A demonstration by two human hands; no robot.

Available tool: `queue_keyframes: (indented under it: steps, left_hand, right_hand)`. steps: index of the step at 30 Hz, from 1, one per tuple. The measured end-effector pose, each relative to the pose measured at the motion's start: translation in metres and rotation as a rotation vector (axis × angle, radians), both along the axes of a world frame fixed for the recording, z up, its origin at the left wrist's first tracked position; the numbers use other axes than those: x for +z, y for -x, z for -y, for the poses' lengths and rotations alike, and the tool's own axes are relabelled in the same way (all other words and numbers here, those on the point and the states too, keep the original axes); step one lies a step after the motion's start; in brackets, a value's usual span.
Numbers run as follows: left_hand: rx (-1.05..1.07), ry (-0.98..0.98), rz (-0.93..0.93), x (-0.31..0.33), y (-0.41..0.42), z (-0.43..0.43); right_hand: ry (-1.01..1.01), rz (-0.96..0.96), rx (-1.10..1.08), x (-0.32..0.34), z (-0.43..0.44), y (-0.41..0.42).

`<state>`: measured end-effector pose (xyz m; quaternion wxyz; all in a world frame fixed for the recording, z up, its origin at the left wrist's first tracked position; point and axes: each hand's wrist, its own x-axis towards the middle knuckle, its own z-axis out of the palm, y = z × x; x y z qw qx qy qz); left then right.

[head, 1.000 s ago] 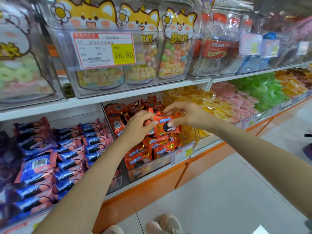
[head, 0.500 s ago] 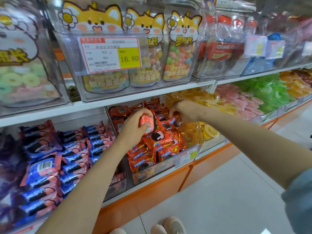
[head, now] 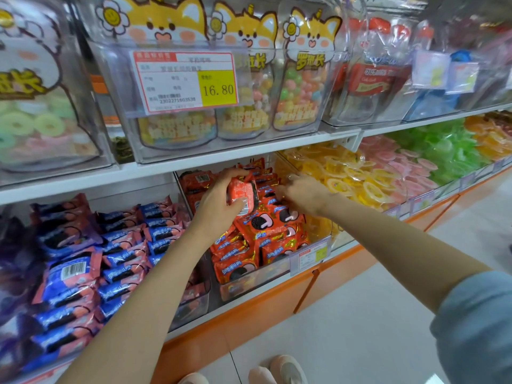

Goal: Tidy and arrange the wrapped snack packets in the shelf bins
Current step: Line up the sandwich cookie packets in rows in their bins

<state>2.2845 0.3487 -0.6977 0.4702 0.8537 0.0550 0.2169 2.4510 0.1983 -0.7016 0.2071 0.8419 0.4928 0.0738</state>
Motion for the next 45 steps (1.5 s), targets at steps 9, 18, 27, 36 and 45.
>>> queue_keyframes:
  steps: [9,18,27,36,45]
  left_hand:
    - [0.008,0.018,0.006,-0.002,-0.001,-0.001]
    - [0.034,0.177,-0.011,-0.001,-0.003,0.006]
    - [0.004,0.500,-0.107,0.000,-0.007,0.012]
    - [-0.101,0.969,-0.208,0.012,-0.005,0.027]
    - [0.059,0.420,-0.134,0.009,-0.007,0.029]
  right_hand:
    - [-0.107,-0.264,-0.109,-0.008,-0.001,-0.004]
    - [-0.132,-0.232,-0.138,-0.015,-0.004,0.005]
    - [-0.239,-0.242,-0.214,-0.005,0.005,0.010]
    - [-0.821,-0.974,0.033,0.039,0.033,0.056]
    - [-0.947,-1.173,-0.193,0.039,0.043,0.049]
